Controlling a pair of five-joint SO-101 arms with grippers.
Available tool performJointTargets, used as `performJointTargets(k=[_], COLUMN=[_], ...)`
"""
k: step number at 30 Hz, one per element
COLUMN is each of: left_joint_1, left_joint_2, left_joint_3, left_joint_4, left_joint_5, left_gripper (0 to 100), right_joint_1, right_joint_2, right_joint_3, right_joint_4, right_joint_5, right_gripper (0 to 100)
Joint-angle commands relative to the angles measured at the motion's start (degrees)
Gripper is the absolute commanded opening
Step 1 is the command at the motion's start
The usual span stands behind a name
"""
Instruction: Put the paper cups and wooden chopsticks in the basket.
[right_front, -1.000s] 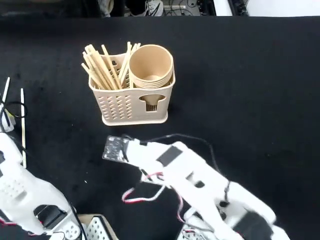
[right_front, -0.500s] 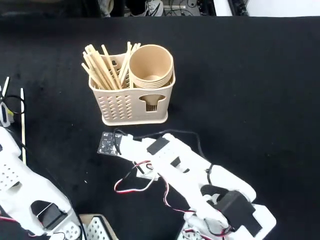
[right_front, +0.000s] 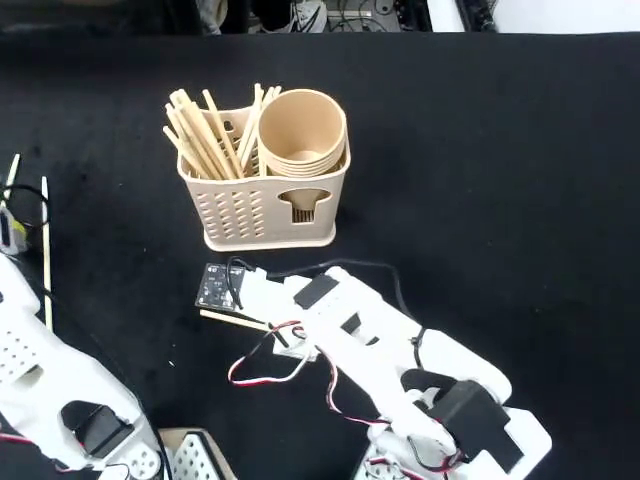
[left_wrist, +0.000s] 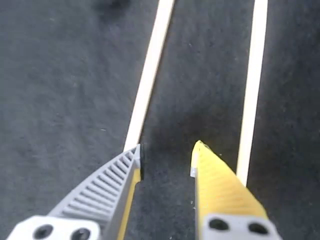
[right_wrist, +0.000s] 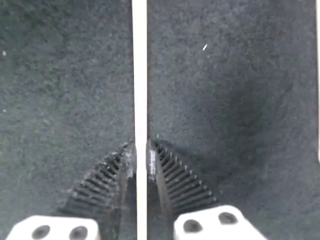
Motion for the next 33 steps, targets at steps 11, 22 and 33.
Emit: performJointTargets(k=[11, 22, 33], left_joint_1=[-0.84, -1.10, -2.07], left_joint_2=[1.67, 28.92, 42.02], left_joint_3=[-4.35, -39.25, -72.13], left_joint_4=[-6.15, 15.56, 42.20], left_joint_5=[-8.97, -16.53, -15.91], left_gripper=[17, 8, 3], right_joint_1=[-4.31, -7.74, -7.65], right_joint_2=[-28.09, -44.97, -53.23], right_joint_3=[-3.12, -3.21, -15.34], right_joint_4=[14.15, 18.29, 16.70], right_joint_5=[-1.93, -7.82, -15.91], right_gripper=[1.1, 1.1, 1.1])
